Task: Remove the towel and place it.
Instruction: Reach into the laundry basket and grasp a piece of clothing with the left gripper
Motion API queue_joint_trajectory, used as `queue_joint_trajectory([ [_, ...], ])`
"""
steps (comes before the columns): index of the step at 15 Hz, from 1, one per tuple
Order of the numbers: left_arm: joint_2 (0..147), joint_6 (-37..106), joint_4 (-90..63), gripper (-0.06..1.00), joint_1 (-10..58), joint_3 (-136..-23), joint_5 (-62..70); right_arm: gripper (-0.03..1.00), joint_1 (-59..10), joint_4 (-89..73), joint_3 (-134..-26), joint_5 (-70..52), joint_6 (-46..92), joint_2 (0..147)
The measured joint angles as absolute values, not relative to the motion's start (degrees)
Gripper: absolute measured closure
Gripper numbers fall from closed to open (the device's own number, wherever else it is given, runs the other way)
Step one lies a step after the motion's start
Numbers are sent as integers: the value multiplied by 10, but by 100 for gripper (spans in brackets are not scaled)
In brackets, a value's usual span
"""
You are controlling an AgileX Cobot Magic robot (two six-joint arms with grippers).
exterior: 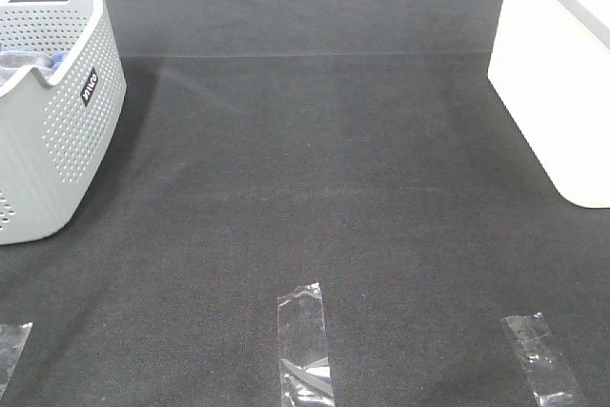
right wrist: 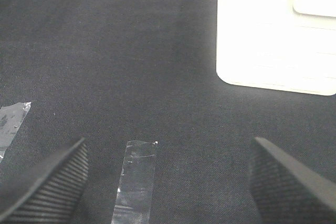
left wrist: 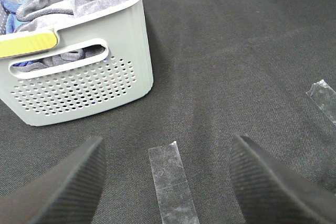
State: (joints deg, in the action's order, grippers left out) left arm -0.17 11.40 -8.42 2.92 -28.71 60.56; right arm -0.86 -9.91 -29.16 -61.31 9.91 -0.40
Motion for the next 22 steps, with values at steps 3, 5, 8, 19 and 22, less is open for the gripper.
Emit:
queue_joint_trajectory([
  [3,-2,114,-84,30,29,-287,606,19,-9,-99,-292,-613,99,-4],
  [5,-2,114,-84,30,29,-287,606,19,-9,-99,-292,-613,99,-4],
  [8,-2,114,-84,30,29,-287,606,19,-9,-99,-292,-613,99,-4],
  [19,0,113,-84,30,29,-295,584,19,-9,-99,-292,-613,99,-4],
  [22,79,112,-73,30,29,-311,477,19,-9,-99,-292,-613,99,-4],
])
